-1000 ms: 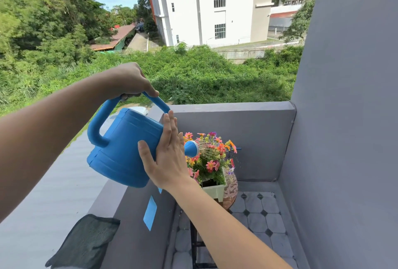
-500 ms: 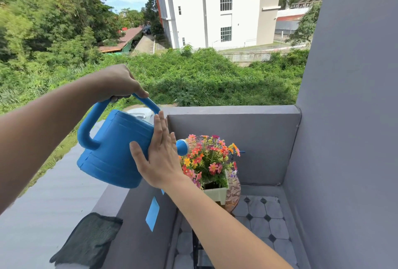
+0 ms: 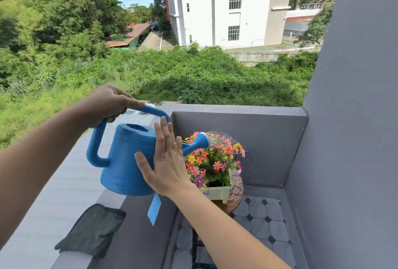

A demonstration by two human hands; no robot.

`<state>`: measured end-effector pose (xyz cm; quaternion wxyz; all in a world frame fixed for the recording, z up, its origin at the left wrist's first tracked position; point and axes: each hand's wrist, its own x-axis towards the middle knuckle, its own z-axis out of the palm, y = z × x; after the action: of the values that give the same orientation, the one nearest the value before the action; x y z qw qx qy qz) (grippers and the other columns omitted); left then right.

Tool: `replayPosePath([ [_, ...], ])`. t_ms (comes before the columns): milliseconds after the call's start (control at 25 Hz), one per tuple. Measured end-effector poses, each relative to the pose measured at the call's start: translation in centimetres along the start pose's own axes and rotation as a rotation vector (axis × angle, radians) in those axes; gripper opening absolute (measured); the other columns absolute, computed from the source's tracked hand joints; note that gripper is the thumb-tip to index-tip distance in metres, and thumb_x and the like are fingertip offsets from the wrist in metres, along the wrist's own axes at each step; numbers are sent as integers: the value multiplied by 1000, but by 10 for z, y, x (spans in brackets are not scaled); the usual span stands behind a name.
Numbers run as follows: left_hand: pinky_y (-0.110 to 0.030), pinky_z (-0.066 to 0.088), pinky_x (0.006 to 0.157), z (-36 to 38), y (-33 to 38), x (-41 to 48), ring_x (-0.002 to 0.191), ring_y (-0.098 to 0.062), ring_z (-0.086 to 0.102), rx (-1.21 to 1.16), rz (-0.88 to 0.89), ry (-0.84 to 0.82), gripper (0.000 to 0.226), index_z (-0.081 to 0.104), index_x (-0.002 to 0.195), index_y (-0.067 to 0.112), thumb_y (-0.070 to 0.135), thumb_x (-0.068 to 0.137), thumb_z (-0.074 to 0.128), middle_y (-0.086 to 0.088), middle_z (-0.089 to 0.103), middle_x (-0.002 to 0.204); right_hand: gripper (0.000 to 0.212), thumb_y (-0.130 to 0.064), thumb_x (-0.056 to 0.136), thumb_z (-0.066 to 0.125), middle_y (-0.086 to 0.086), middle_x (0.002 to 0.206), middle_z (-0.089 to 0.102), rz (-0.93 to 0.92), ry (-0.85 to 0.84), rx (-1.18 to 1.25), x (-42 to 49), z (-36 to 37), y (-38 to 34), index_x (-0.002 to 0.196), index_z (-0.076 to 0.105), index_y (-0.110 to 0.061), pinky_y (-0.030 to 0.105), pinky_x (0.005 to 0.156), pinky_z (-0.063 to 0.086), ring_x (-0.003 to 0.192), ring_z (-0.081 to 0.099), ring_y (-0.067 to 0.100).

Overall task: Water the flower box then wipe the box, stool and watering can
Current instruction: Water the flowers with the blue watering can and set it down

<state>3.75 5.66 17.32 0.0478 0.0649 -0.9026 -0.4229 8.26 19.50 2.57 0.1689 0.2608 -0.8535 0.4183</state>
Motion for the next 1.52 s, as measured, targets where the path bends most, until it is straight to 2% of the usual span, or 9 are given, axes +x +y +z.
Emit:
replayPosePath([
  [200, -12, 20, 33, 0, -52, -11, 32, -7, 22, -258, 53, 39, 11, 78, 68, 18, 17, 78, 73, 8, 35, 35, 78, -58, 89, 26, -11, 154, -23, 27, -5, 12, 2, 19, 3, 148, -10, -24, 19, 106, -28, 140, -29, 3],
  [520, -13, 18, 33, -15, -125, 3, 30, -7, 21, -450, 56, 291, 5, 71, 78, 10, 10, 83, 68, 10, 33, 34, 80, -66, 82, 8, -9, 156, -22, 56, -53, 13, 40, 80, 3, 148, -10, -25, 21, 108, -27, 143, -24, 8],
  [680, -9, 32, 37, -8, -164, 14, 30, 0, 42, -326, 50, 473, 5, 69, 78, 14, 14, 84, 69, 14, 51, 34, 79, -67, 83, 7, -9, 158, -20, 113, -175, 35, 64, 127, 22, 147, -14, -26, 28, 112, -19, 144, -19, 7],
  [800, -12, 44, 54, 16, -196, 20, 52, 0, 60, -200, -9, 587, 6, 69, 81, 19, 25, 84, 68, 13, 65, 54, 70, -54, 95, 18, -7, 159, -18, 173, -344, 33, 71, 158, 49, 148, -15, -23, 39, 118, -8, 146, -13, 10],
  [880, -19, 47, 61, 36, -214, 21, 62, -5, 63, -183, -50, 642, 10, 70, 87, 18, 27, 85, 66, 11, 65, 65, 67, -49, 98, 19, -6, 159, -17, 214, -425, 48, 73, 173, 64, 148, -16, -21, 43, 120, -4, 147, -10, 11],
  [1080, -5, 39, 54, 84, -245, 23, 58, 9, 56, -163, -73, 796, 18, 68, 96, 8, 23, 88, 63, 12, 57, 61, 64, -45, 99, 18, -7, 159, -18, 192, -536, 34, 75, 188, 92, 148, -17, -23, 38, 120, -5, 147, -6, 9],
  [1200, -12, 44, 54, 106, -247, 23, 51, -1, 54, -203, -105, 845, 20, 67, 99, 4, 21, 88, 64, 7, 57, 60, 63, -43, 100, 18, -9, 158, -19, 159, -605, -10, 78, 182, 109, 148, -17, -23, 39, 121, -4, 147, -5, 7],
  [1320, -34, 52, 63, 120, -243, 25, 58, -20, 59, -226, -131, 839, 22, 66, 102, 3, 20, 88, 63, -1, 63, 69, 62, -44, 100, 16, -11, 157, -22, 127, -671, -62, 79, 176, 123, 148, -17, -23, 39, 121, -5, 146, -7, 6],
  [1520, -37, 48, 67, 132, -229, 31, 68, -31, 61, -205, -178, 785, 23, 56, 102, 8, 29, 92, 54, -13, 69, 82, 60, -40, 100, 17, -10, 159, -16, 140, -685, -48, 85, 164, 132, 149, -12, -22, 40, 121, -4, 146, -6, 5],
])
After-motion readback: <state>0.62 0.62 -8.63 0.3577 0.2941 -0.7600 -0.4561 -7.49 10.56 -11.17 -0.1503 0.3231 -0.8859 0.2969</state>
